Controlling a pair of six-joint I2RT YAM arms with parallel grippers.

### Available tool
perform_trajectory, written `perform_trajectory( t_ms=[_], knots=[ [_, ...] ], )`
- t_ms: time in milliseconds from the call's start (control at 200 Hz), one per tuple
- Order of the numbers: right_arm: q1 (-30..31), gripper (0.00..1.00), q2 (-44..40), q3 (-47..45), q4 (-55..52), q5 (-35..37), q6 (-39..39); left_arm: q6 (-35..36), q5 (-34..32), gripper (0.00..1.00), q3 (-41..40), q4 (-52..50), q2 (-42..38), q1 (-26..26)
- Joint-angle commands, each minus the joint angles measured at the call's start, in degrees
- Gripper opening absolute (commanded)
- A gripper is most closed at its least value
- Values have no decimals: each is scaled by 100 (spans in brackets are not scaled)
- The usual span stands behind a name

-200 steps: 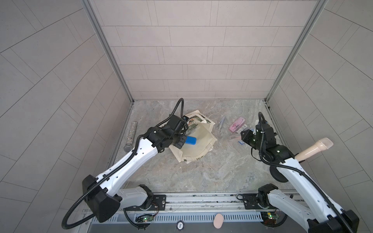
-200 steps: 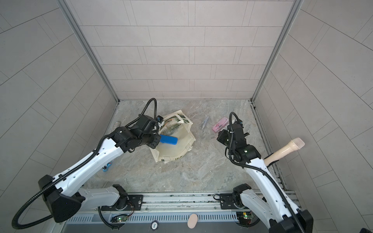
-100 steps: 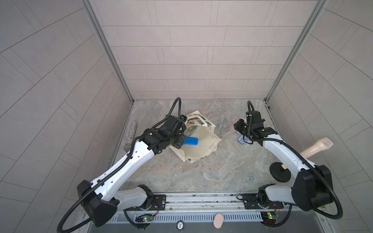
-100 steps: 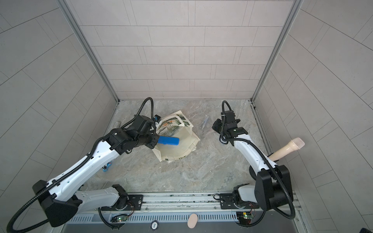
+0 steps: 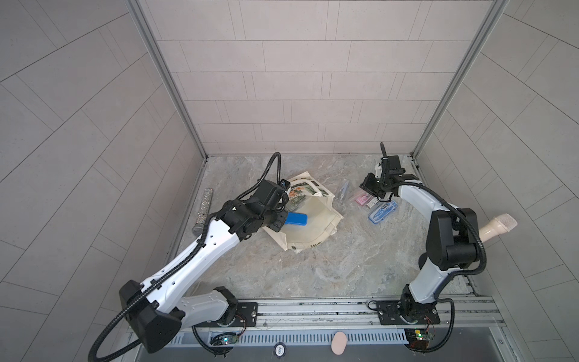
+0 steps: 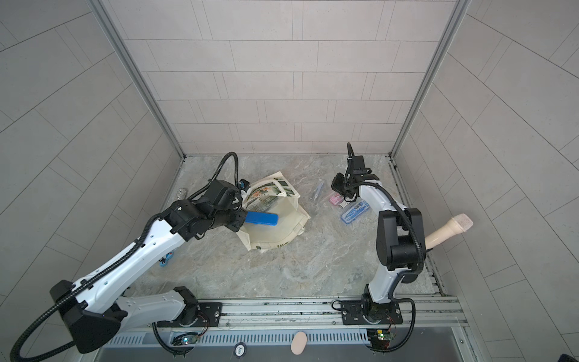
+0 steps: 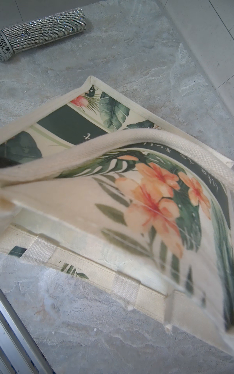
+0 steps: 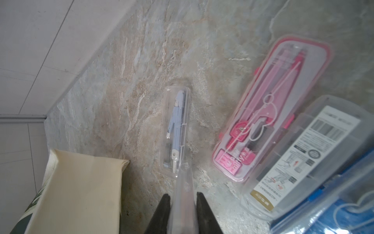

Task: Take out the compass set from the canvas bag
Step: Place the compass set at the center of the board.

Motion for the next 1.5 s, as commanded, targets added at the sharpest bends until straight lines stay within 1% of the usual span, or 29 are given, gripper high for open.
perform_trajectory(
  t_ms=[0,110,230,310,515,641,681,791,896,1091,1256,1346,1411,1491],
  knots=[
    [-30,26,253,174,-306,-351,-221,118,-18,0,-42,203,-175,-19],
    [-50,27,659,447,-184,-404,-91,104,79,0,-33,158,-157,-19],
    [-64,30,1154,938,-297,-461,-60,107,67,0,-22,104,-188,-19],
    [-92,31,1396,1188,-363,-502,-21,122,39,0,-17,83,-219,-19],
    [-174,37,1754,1564,-435,-515,65,152,-4,0,-11,39,-203,-19],
    [-207,38,1908,1734,-501,-537,41,151,28,0,14,15,-128,-19],
    [-220,40,1936,1756,-509,-545,47,152,47,0,34,-1,-100,-15],
    [-266,50,1974,1837,-531,-593,20,144,59,0,62,-5,-72,-19],
    [-277,55,1903,1933,-559,-692,-55,123,67,0,52,-1,-91,-19],
    [-266,57,1274,1716,-585,-694,-88,22,133,0,-94,41,-165,-19],
    [-39,56,156,959,-858,-788,-418,-39,229,0,-183,32,-235,-19],
    [339,56,-699,335,-1014,-755,-629,-75,297,0,-303,77,-303,-19],
    [697,55,-1429,-238,-1085,-651,-559,-69,260,0,-371,97,-331,-18],
    [1418,54,-2415,-879,-924,-392,-274,-59,160,0,-431,87,-358,-17]
  ],
)
